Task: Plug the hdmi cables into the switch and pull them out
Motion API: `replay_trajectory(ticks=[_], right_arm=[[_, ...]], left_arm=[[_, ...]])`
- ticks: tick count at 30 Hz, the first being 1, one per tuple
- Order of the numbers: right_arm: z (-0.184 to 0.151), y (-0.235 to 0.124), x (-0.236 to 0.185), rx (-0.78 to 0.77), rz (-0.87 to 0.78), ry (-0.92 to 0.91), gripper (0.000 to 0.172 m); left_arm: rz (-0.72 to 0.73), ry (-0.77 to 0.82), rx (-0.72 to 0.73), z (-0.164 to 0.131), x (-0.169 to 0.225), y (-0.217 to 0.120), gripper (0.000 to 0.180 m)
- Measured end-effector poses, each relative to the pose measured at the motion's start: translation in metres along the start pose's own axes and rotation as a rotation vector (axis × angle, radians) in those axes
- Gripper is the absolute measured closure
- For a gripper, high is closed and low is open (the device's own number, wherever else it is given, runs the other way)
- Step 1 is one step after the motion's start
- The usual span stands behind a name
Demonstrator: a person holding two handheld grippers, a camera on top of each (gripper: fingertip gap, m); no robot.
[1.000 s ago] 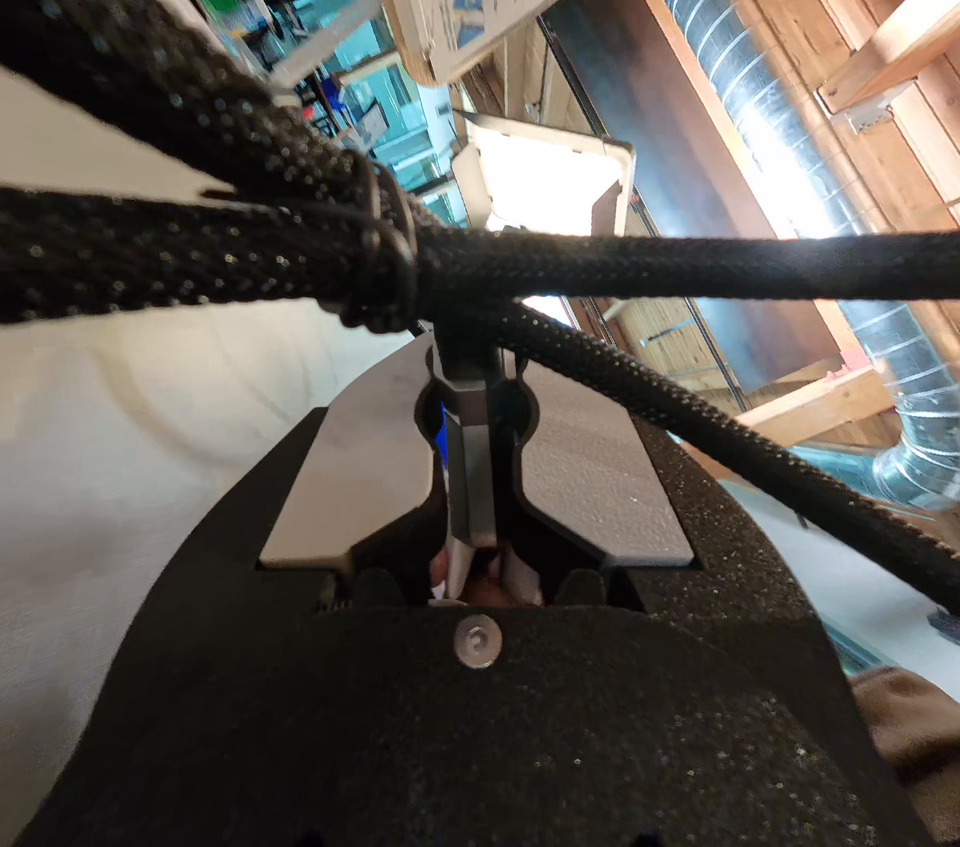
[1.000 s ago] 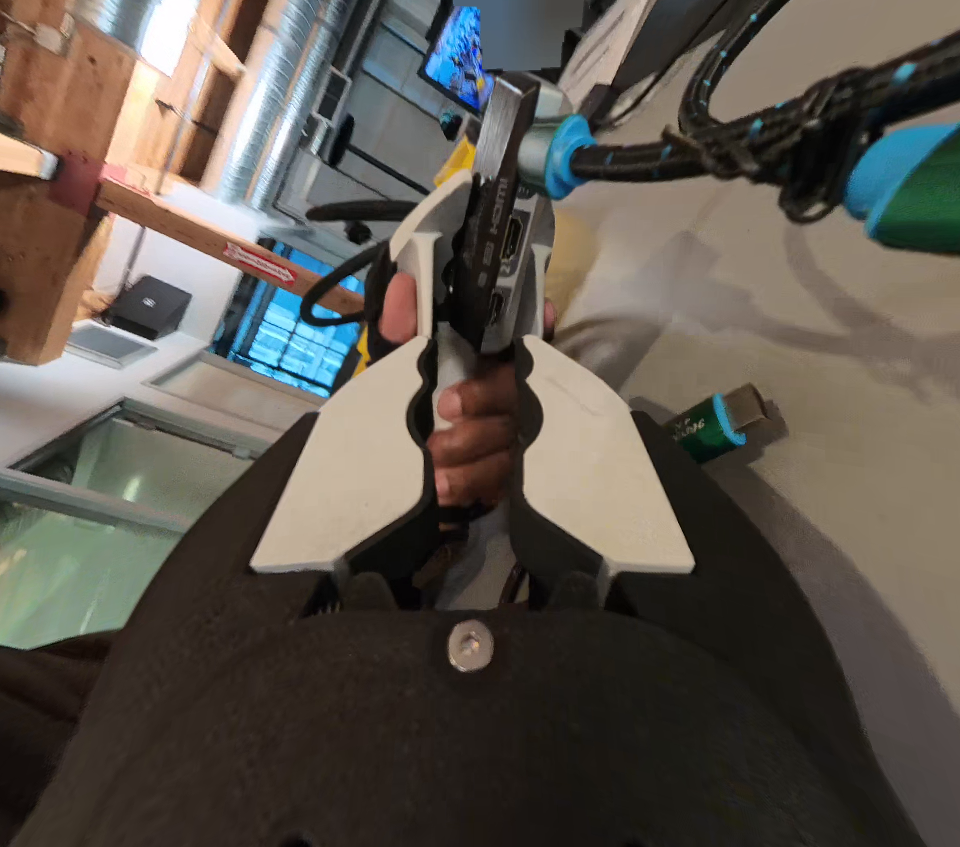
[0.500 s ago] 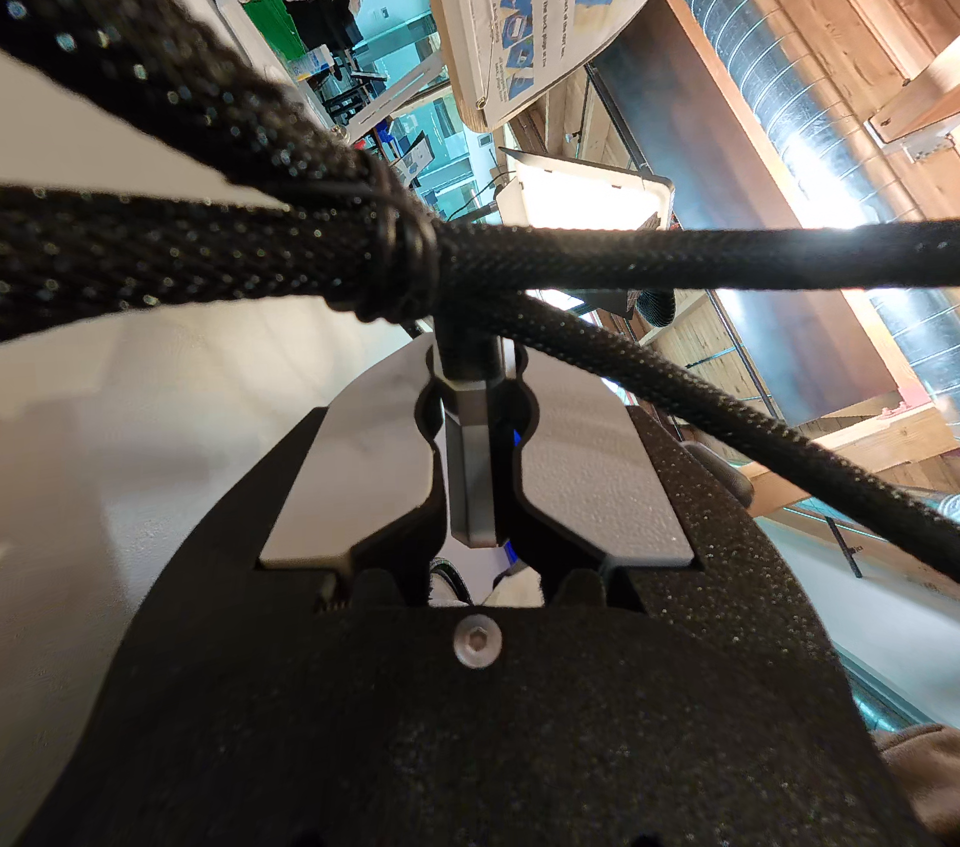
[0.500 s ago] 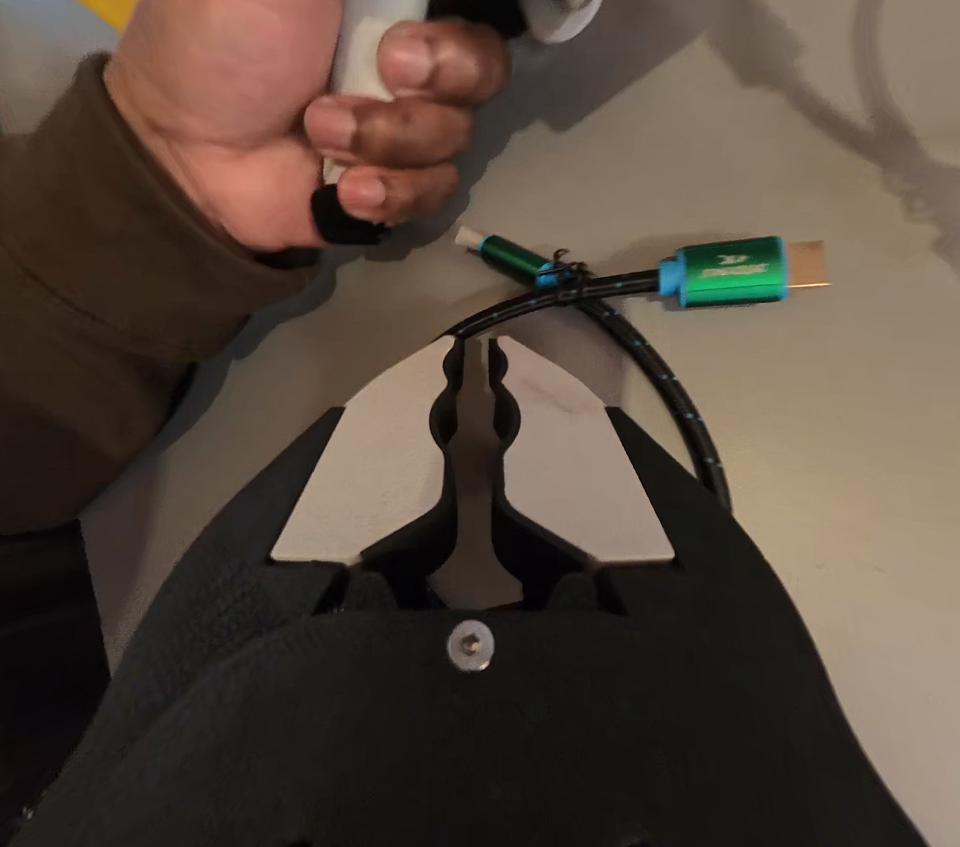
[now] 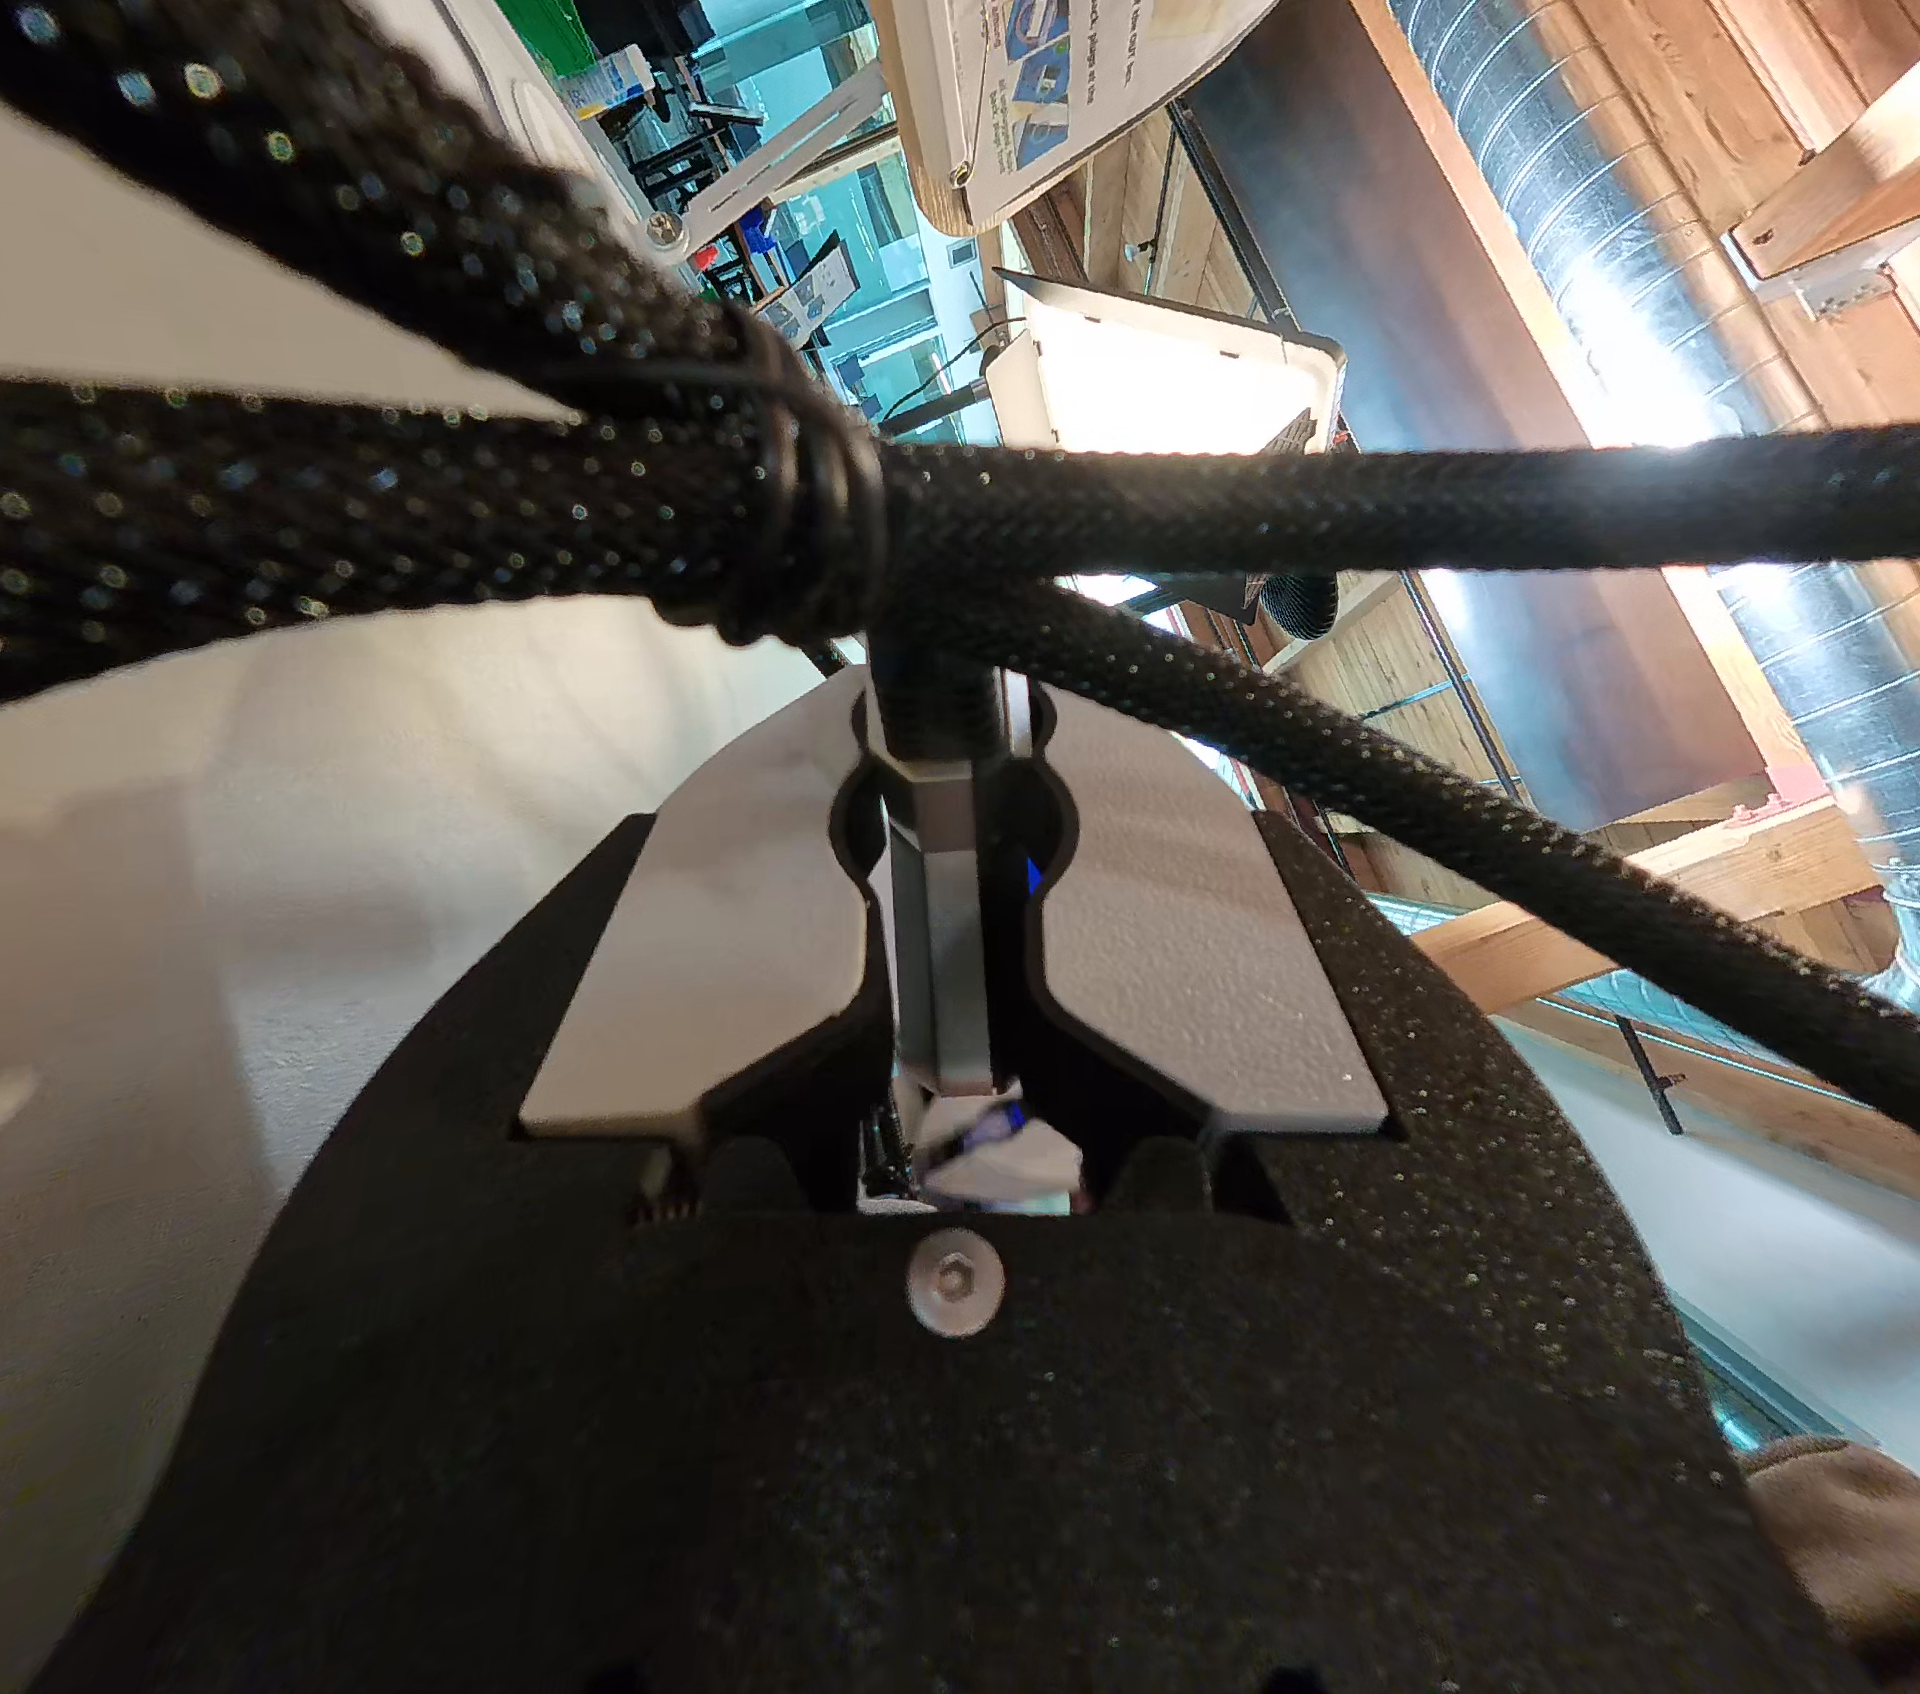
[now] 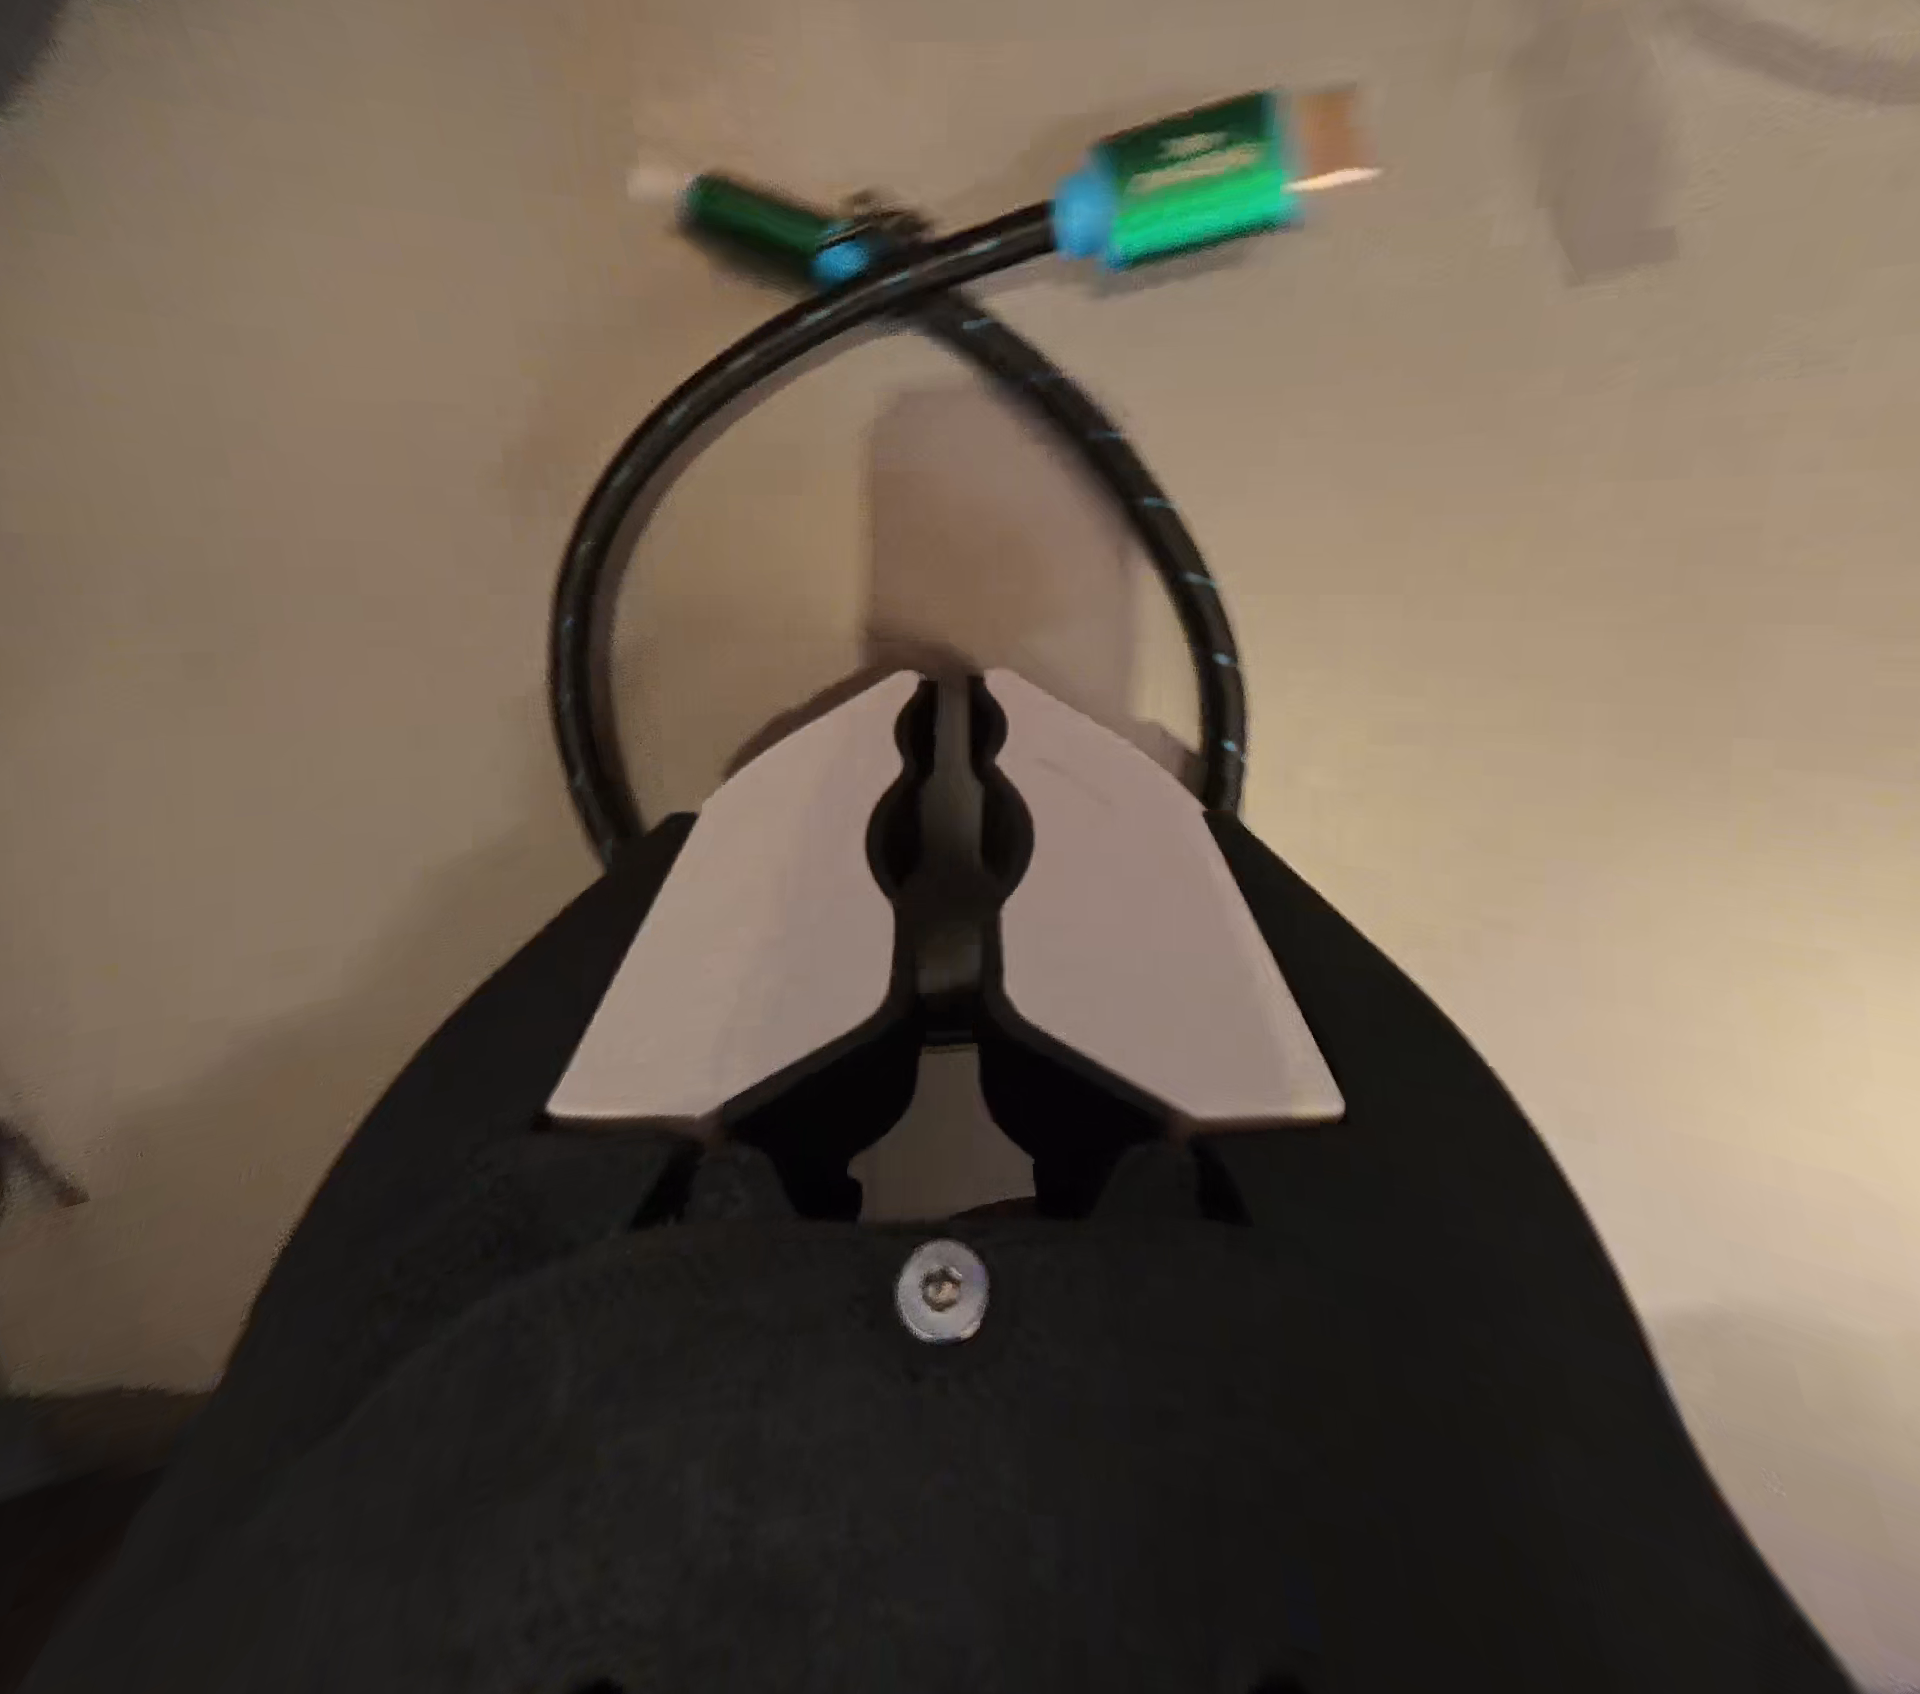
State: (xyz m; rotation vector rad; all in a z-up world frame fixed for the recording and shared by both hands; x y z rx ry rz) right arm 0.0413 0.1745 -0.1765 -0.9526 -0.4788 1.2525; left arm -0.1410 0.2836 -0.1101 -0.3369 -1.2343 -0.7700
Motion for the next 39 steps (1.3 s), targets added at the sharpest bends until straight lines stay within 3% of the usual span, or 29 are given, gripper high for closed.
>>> replay_trajectory(ticks=[5, 11, 16, 18, 22, 26, 28, 31, 39], right_arm=[[0.009, -0.019, 0.045, 0.09, -0.279, 0.091, 0.149], [0.046, 0.004, 0.034, 0.19, -0.322, 0.266, 0.134], [0.045, 0.025, 0.015, 0.09, -0.335, 0.289, 0.121], [0.042, 0.025, 0.016, 0.047, -0.403, 0.259, 0.124], [0.049, 0.031, 0.0, 0.049, -0.317, 0.085, 0.158], [0.049, 0.033, -0.025, 0.09, -0.168, -0.26, 0.159], [0.046, 0.03, -0.023, 0.09, -0.166, -0.281, 0.148], [0.043, 0.029, -0.024, 0.104, -0.11, -0.255, 0.146], [0.053, 0.035, -0.019, 0.166, -0.134, -0.267, 0.157]], left_arm=[[-0.003, -0.01, -0.009, -0.003, 0.0, 0.002, 0.158], [-0.003, -0.021, 0.001, -0.004, 0.001, 0.002, 0.158], [0.016, -0.001, 0.011, -0.002, 0.0, 0.002, 0.158], [0.012, -0.002, 0.012, -0.002, 0.001, 0.002, 0.158], [0.003, -0.006, 0.011, -0.003, 0.001, 0.003, 0.158], [0.004, -0.009, 0.002, -0.004, 0.0, 0.004, 0.158], [0.001, -0.008, -0.001, -0.005, 0.0, 0.004, 0.158], [0.0, -0.006, -0.01, -0.007, 0.0, 0.005, 0.158], [-0.027, -0.019, -0.08, -0.016, 0.003, 0.008, 0.158]])
Point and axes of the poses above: each gripper's, where its closed fingertips meet, y out along the fingers, z out of its top, x = y × z across the jaws, the point moved 2 cm from there along -y, back along the fingers, and after that the axes turned 4 degrees about x, right-handed, at the moved point
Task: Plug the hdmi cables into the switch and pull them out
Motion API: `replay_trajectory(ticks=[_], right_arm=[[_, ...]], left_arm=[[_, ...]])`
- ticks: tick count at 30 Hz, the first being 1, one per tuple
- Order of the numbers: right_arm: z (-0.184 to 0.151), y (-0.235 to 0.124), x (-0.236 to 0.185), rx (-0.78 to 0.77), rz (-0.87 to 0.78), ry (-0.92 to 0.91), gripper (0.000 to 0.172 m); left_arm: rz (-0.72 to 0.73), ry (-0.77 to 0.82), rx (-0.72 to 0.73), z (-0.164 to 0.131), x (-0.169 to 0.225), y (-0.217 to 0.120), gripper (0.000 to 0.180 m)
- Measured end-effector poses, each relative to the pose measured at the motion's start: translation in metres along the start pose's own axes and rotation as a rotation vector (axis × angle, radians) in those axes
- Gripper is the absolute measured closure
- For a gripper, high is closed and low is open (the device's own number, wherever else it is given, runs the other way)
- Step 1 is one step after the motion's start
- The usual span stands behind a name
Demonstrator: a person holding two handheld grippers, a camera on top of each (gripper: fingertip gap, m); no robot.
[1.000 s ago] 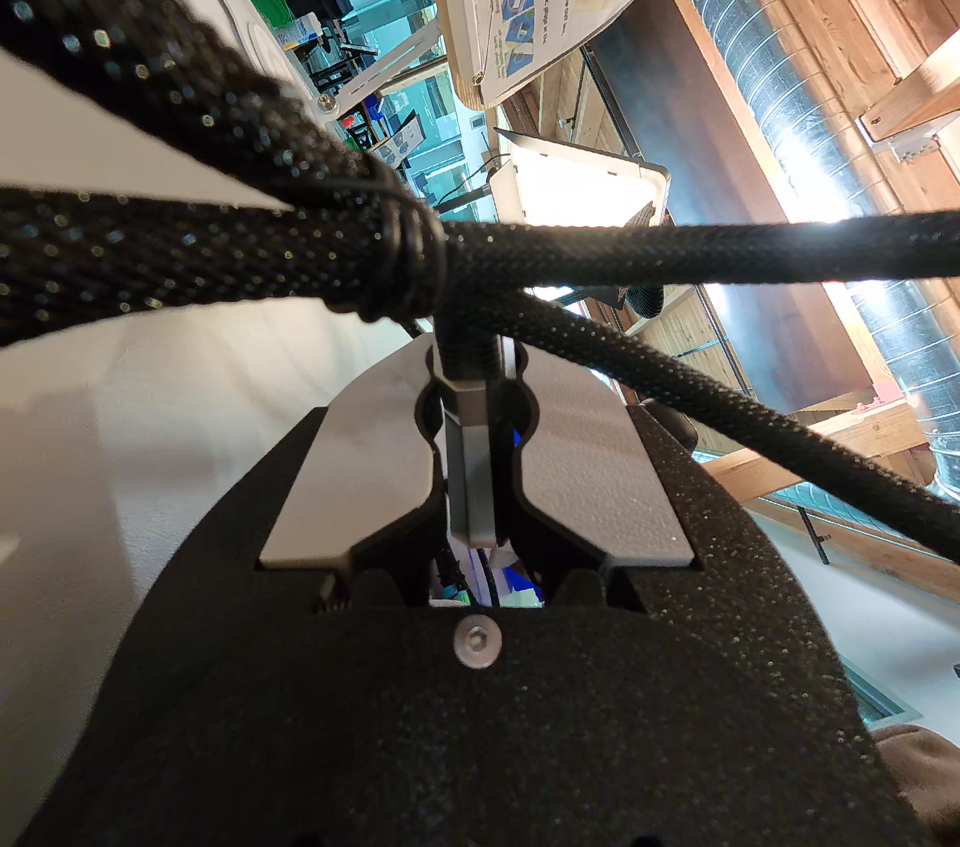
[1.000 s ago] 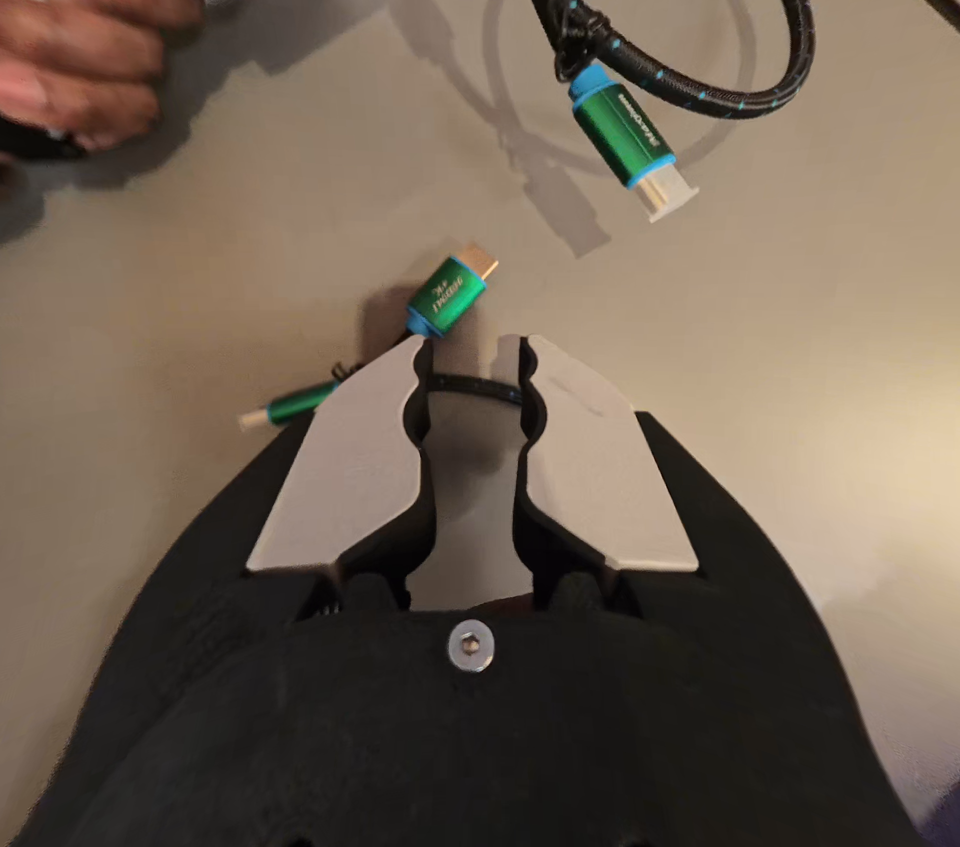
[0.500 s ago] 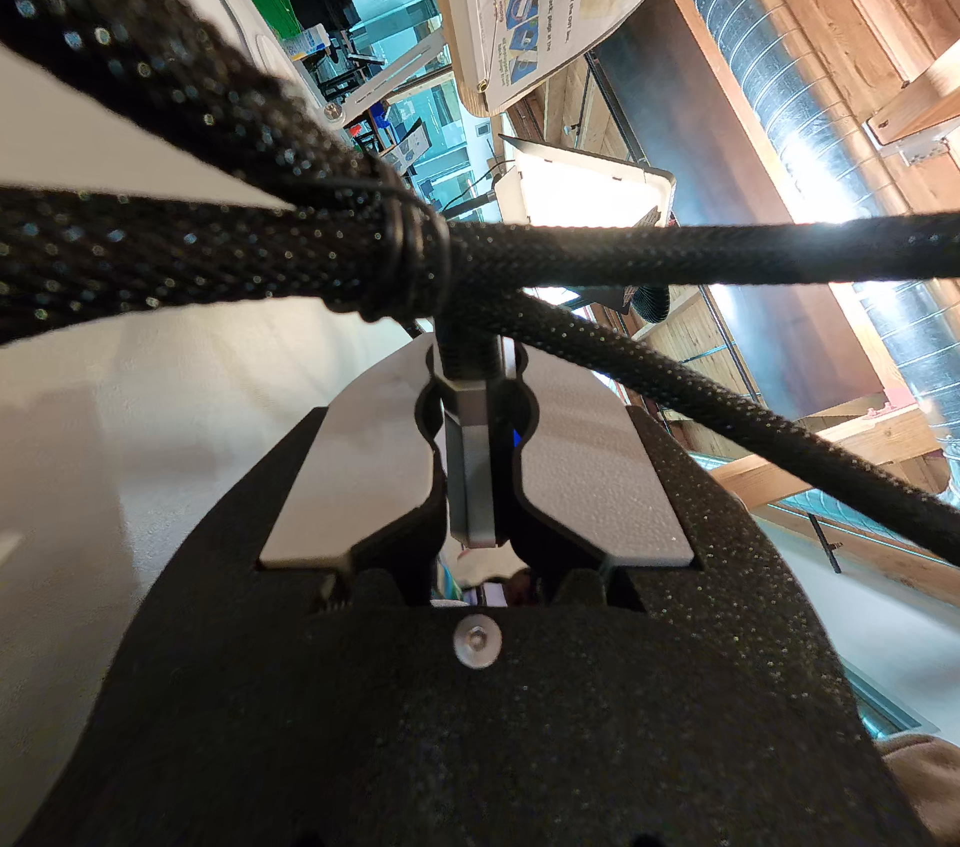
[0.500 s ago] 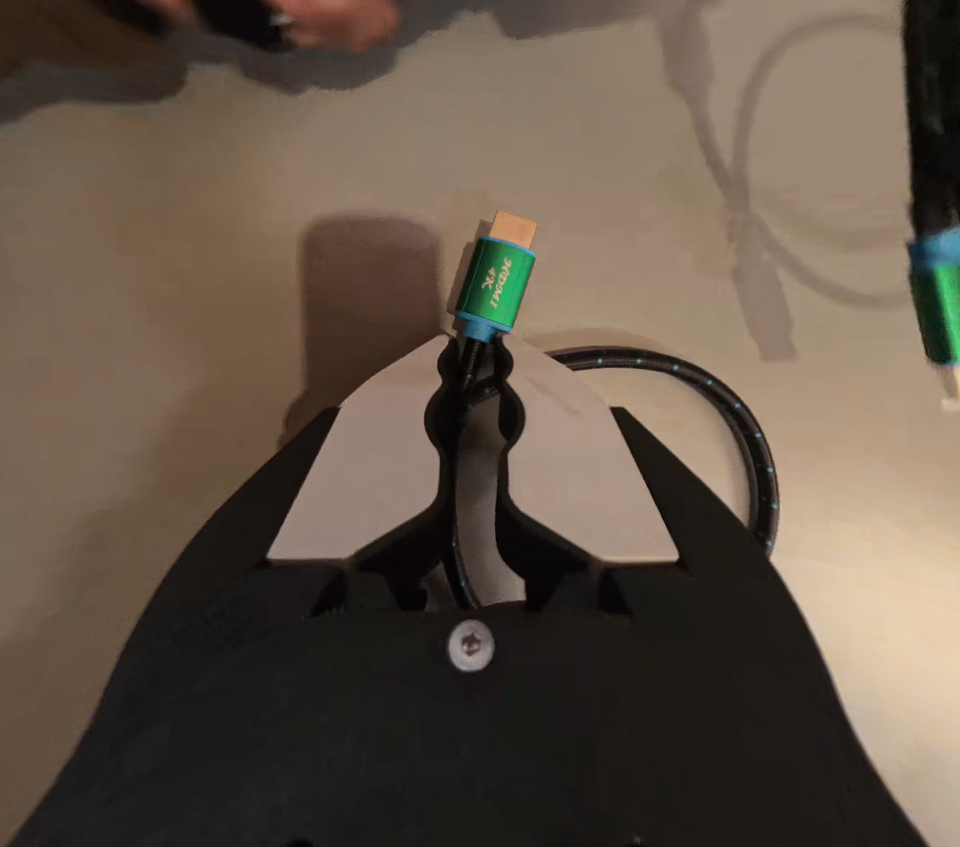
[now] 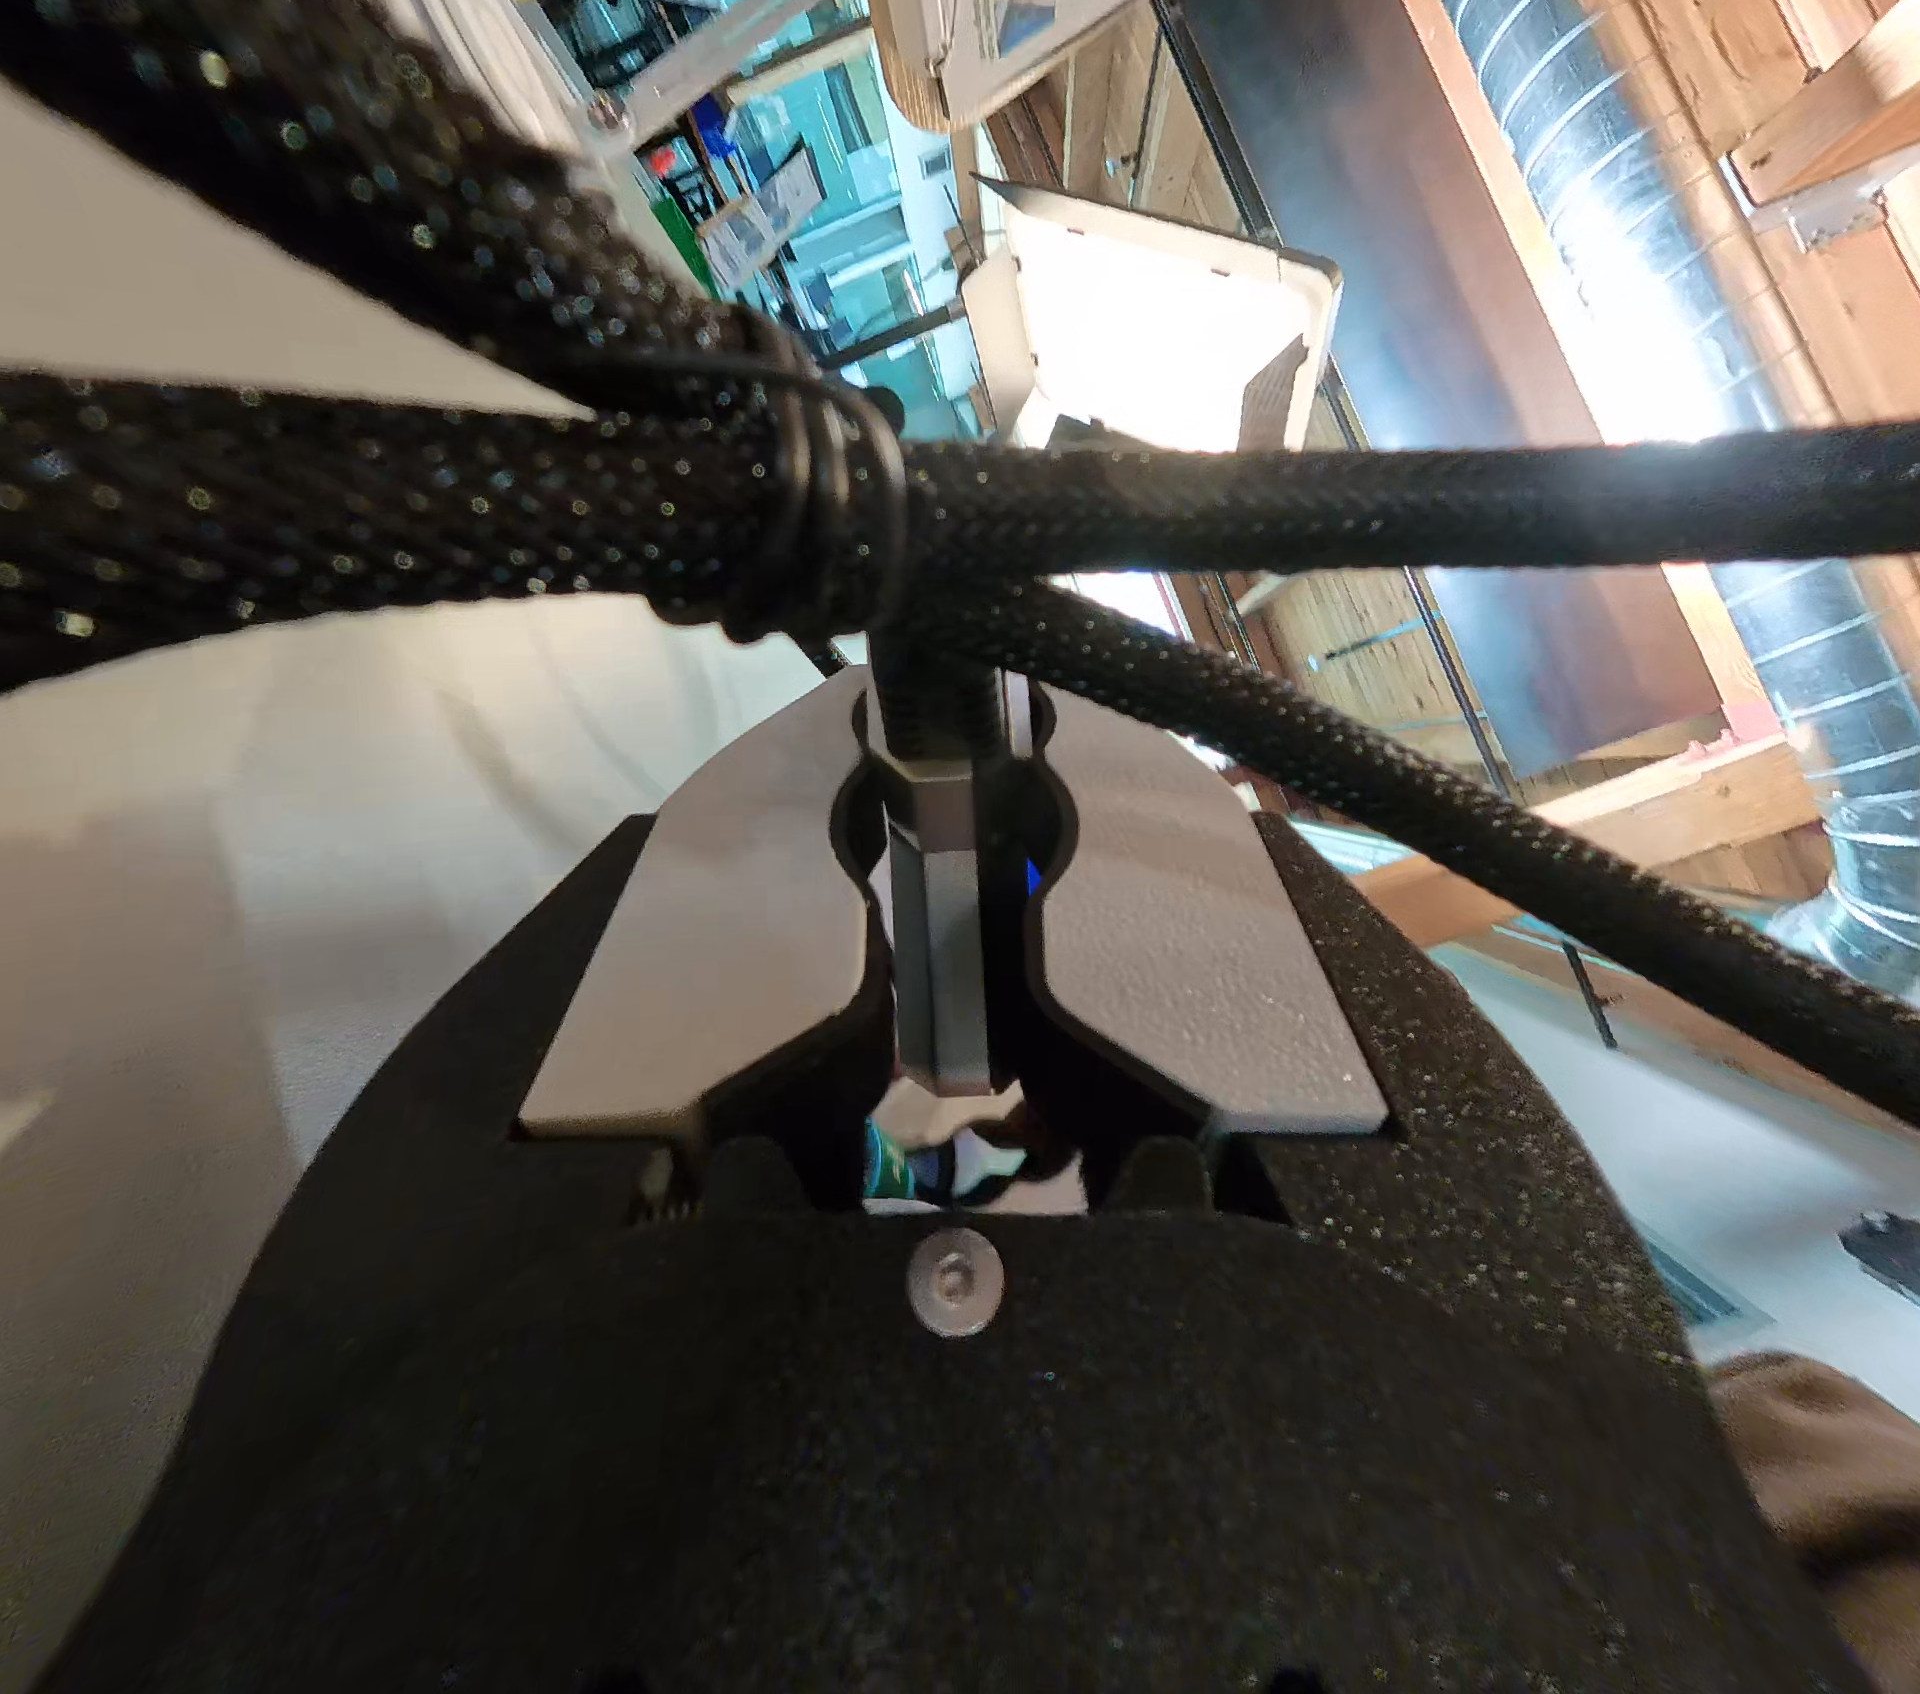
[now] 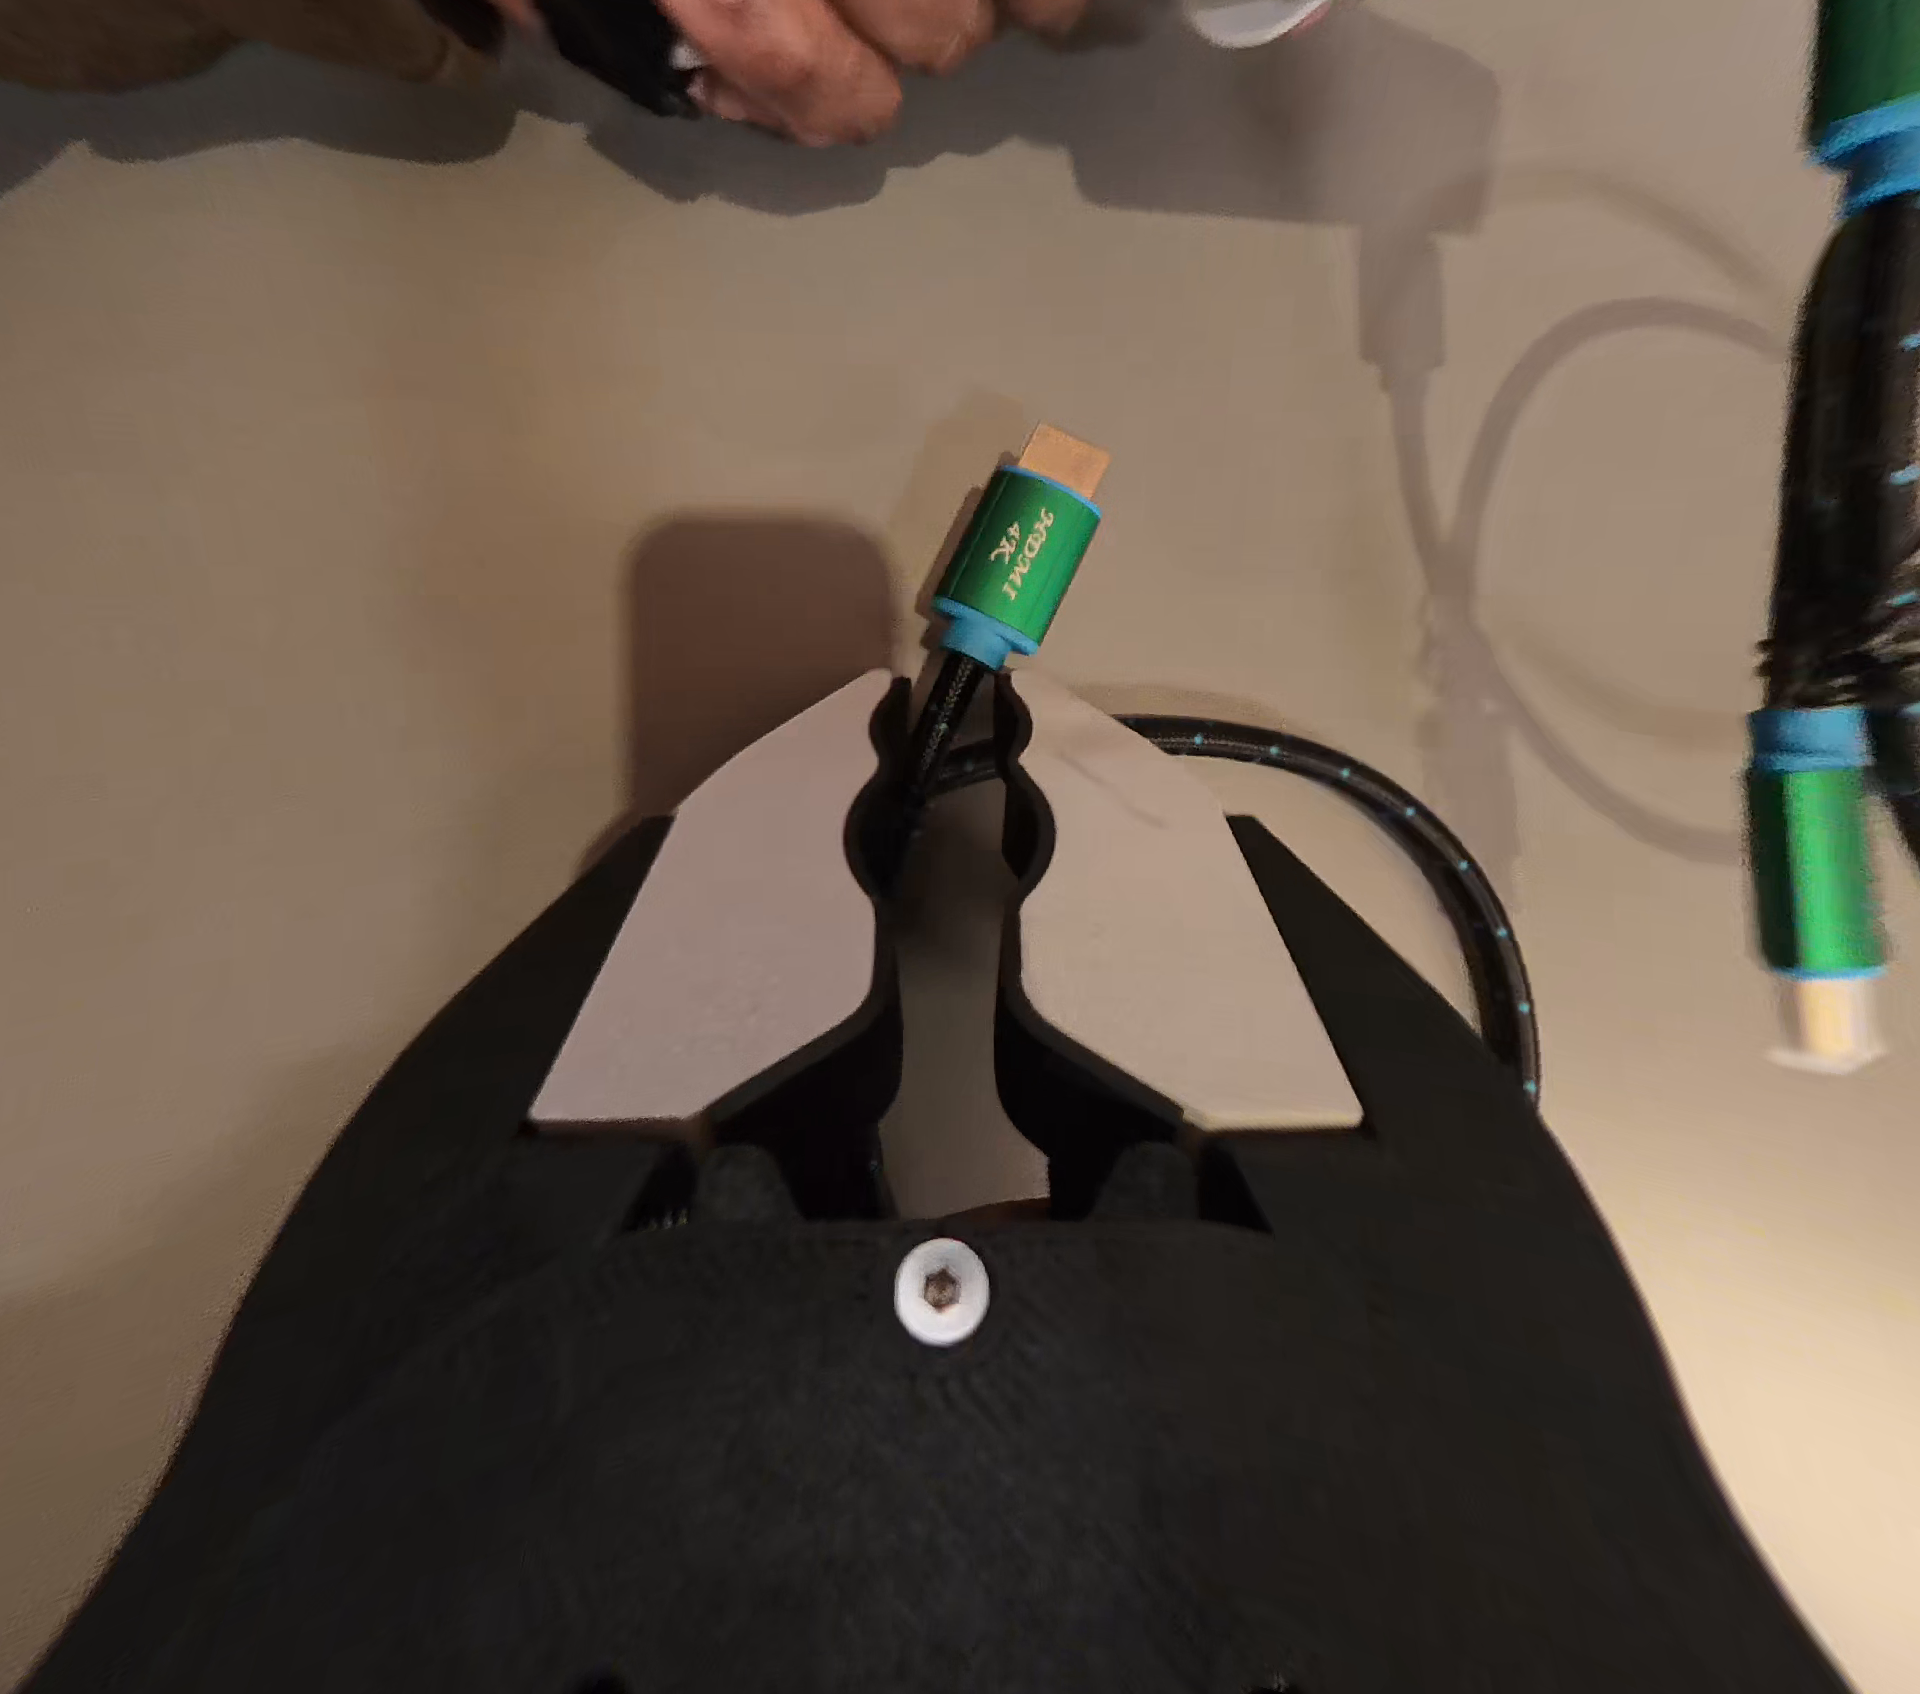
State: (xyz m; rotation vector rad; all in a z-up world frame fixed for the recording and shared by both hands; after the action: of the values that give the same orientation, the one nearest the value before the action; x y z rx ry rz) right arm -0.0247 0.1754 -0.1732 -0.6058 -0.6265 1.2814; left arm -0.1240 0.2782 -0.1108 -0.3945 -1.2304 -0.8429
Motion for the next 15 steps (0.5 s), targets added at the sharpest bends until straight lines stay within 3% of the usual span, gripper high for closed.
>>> replay_trajectory(ticks=[7, 15], right_arm=[[0.013, -0.004, 0.024, 0.145, -0.155, -0.091, 0.164], [0.005, -0.014, 0.002, 0.128, -0.05, -0.283, 0.163]], left_arm=[[-0.11, -0.057, -0.121, -0.014, 0.009, 0.005, 0.158], [-0.164, -0.053, -0.117, -0.013, 0.015, 0.006, 0.158]])
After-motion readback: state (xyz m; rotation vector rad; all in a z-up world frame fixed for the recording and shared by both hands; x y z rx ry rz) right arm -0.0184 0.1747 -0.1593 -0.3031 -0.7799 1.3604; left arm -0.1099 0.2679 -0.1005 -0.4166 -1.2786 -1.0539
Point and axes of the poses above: each gripper's, where its closed fingertips meet, y out along the fingers, z out of its top, x = y × z across the jaws, the point moved 2 cm from there along -y, back along the fingers, and after that the axes turned 4 degrees about x, right-handed, at the moved point
